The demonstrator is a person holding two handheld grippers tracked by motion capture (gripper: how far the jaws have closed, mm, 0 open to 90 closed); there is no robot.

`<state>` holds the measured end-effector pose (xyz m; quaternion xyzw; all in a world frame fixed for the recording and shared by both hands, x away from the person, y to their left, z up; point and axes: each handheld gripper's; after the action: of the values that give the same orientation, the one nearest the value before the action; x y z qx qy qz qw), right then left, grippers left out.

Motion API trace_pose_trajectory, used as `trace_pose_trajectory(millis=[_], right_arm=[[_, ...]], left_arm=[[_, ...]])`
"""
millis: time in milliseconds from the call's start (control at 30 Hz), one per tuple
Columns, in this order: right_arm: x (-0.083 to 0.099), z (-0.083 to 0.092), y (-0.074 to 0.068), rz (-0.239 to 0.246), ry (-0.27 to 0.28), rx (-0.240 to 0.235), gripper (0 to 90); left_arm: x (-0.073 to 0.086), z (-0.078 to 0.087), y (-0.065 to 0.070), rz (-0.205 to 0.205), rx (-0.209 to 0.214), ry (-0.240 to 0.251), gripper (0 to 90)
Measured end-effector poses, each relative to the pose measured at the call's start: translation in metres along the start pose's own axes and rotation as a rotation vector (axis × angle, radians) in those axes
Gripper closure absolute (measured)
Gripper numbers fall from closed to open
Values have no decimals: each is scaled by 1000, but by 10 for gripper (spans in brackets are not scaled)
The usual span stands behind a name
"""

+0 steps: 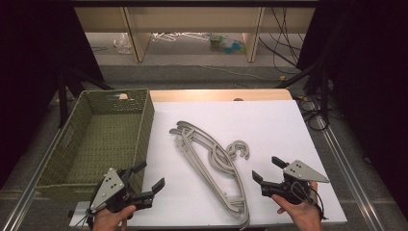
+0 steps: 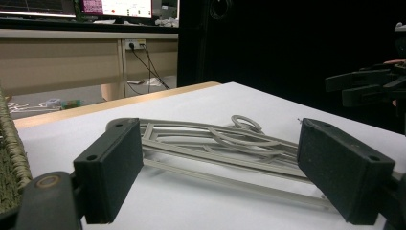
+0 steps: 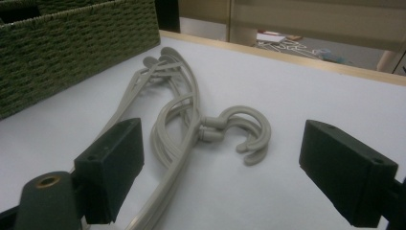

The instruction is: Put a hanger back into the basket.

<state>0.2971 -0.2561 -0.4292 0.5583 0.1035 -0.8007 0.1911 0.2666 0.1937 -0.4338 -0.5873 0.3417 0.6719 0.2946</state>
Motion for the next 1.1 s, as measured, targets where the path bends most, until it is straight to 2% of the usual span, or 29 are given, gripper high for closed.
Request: trace_pose_trajectory(millis=[133,300,533,667,700,900,1100], right_arm=[[0,0,-1,15,-36,0,173],[0,-2,-1,16,-44,8,190],[0,-6,-1,3,-82,14,215],[-2,-17,-2,-7,-117,-46,249],[-3,-21,-3,-15,-129,-58,250],[-6,-42,-11,13,-238,-87,274],[-3,-63,-26,94,-382,-104,323]], left_arm=[[0,0,0,-2,-3,-1,160],[0,0,0,-2,-6,-1,160],[0,0,1,-6,1,-6,160],[0,0,1,-5,0,-7,160],[0,0,1,-5,0,-7,160],[1,-1,1,-10,-3,-16,160],[1,-1,1,-11,0,-18,160]])
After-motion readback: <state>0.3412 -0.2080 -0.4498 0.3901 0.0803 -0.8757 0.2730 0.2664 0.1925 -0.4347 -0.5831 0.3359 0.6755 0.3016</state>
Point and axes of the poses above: each handheld gripper's, and its own axes: z roughly backward along the jaws, x roughly out of its underside, y roughly to its right, and after that the axes turned 11 degrees about x, right-handed
